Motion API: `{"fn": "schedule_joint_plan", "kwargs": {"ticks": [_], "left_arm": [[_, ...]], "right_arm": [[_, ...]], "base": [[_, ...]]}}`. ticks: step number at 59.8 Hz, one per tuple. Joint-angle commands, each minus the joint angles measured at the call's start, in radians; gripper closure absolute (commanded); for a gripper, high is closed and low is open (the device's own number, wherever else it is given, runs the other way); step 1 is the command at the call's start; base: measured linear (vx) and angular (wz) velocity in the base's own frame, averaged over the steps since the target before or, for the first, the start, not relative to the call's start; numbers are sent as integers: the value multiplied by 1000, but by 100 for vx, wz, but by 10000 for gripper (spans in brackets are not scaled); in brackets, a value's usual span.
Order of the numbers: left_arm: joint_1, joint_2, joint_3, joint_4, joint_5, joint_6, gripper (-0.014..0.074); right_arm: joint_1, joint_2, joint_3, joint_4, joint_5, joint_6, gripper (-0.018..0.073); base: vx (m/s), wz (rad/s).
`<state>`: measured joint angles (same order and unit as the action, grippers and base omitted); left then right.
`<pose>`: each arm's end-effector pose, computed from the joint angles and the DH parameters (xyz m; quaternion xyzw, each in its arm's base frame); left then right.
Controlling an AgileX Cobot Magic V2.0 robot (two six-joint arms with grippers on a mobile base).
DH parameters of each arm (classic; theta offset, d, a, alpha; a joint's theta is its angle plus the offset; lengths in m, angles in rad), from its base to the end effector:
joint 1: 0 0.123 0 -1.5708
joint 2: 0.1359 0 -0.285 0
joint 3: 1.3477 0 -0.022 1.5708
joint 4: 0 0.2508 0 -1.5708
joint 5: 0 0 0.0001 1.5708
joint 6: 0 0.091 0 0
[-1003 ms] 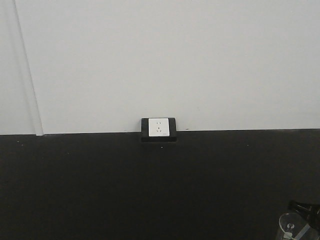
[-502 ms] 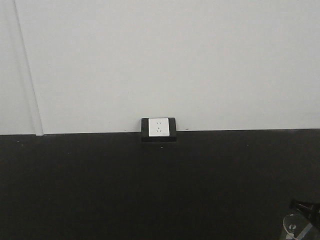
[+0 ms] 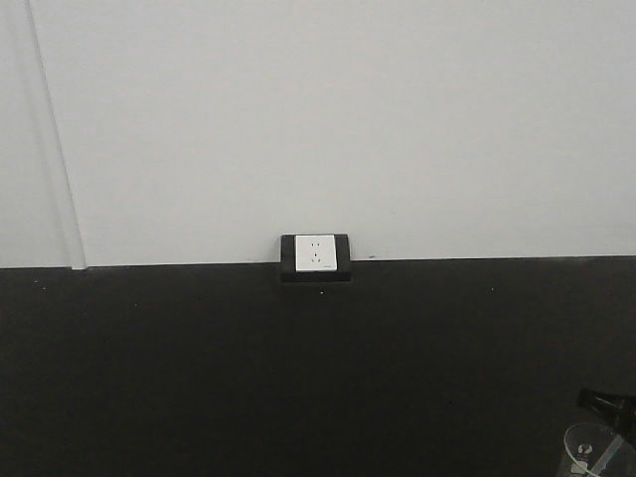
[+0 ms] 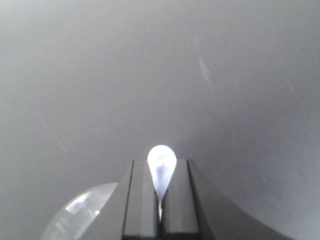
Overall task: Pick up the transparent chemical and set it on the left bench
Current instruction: 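Lift the pipette up out of the glass beaker with the right gripper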
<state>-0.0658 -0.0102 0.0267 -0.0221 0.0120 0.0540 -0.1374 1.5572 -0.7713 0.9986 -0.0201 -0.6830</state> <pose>0.0566 -0.0038 0.2036 0.0336 0.6852 -0.0124 0.7274 0.3081 -0.0441 0.2036 0.2065 0.8802 0.0304 0.4263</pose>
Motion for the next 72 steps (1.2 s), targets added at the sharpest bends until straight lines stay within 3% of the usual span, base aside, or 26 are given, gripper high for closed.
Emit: {"fn": "schedule_joint_plan", "kwargs": {"ticks": [1,23,30,41,56,72], "left_arm": [[-2,-19,16,-1,-78,-8,600],[-2,-19,16,-1,-78,-8,600],[-2,-19,16,-1,-78,-8,600],[-2,-19,16,-1,-78,-8,600],[-2,-19,16,-1,-78,-8,600],[-2,-19,16,-1,-78,-8,600]], "right_arm": [[-5,-41,-58,-10,-13,-25,494],[-5,-90,-127,-9,31,-87,520],[-5,-134,-127,-10,45,-145,572],[-5,-223,-127,-10,92,-224,566],[-5,-397,-126,-10,192,-309,564],[-5,-605,-124,-6,410,-369,564]], "base": [[0,0],[0,0],[0,0],[0,0],[0,0],[0,0]]}}
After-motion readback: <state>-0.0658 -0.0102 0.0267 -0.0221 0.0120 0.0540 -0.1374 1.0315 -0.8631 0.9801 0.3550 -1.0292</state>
